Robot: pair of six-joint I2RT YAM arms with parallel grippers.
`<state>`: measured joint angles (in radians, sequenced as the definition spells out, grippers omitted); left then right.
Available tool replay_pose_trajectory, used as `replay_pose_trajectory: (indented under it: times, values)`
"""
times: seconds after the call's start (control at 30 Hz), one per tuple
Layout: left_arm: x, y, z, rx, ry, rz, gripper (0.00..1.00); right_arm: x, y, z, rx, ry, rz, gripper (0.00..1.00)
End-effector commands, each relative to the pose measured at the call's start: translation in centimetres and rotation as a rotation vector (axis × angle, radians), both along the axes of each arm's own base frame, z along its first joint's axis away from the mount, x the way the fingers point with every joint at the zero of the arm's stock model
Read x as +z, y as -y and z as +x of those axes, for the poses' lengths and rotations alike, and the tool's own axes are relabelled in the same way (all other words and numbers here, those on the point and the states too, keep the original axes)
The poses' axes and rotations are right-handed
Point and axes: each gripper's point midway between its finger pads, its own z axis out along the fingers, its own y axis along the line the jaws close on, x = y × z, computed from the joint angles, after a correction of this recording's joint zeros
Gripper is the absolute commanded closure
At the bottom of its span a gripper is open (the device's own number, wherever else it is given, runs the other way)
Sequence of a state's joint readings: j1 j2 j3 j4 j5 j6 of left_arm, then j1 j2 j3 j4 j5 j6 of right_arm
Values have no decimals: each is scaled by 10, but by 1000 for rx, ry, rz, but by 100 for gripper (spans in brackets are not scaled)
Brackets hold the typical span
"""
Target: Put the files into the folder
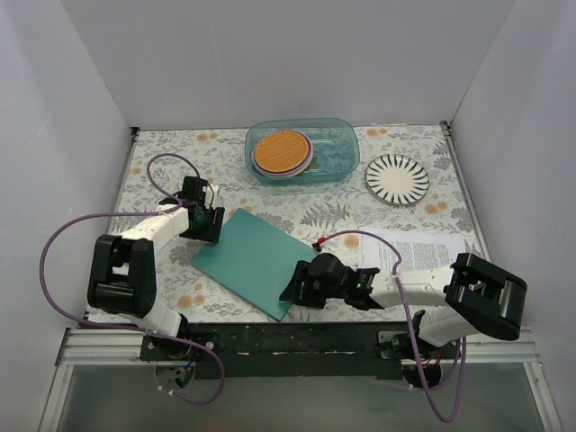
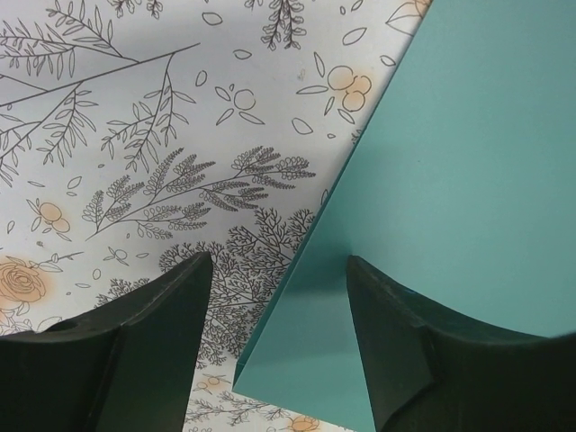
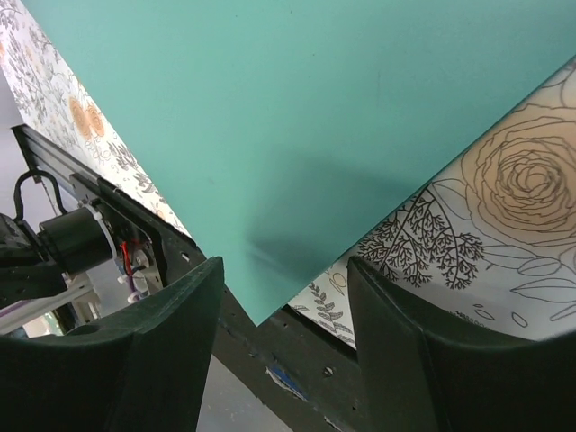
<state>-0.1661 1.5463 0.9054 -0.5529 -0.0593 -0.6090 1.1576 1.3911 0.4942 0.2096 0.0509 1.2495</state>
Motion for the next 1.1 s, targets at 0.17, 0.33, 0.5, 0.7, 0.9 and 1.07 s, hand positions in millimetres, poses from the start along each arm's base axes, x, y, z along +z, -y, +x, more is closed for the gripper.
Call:
replay_pose_trajectory:
  times: [0.17, 0.33, 0.5, 0.7, 0.9, 1.07]
  values:
    - [-3, 2, -18, -30, -2, -7, 42, 2, -1, 1, -54, -42, 99, 38]
    - [-11, 1, -23, -41, -19, 4, 44, 13, 1, 9, -97, -24, 183, 40]
    - [-14, 2, -24, -51, -26, 10, 45, 26, 0, 13, -103, 1, 248, 42]
    - [-15, 5, -26, -60, -30, 6, 45, 49, -4, 19, -120, 52, 378, 43]
    - [-15, 6, -28, -70, -28, 8, 46, 44, -9, 20, -105, 31, 364, 45]
    - [-15, 9, -29, -79, -32, 3, 46, 49, -12, 27, -132, 40, 402, 45]
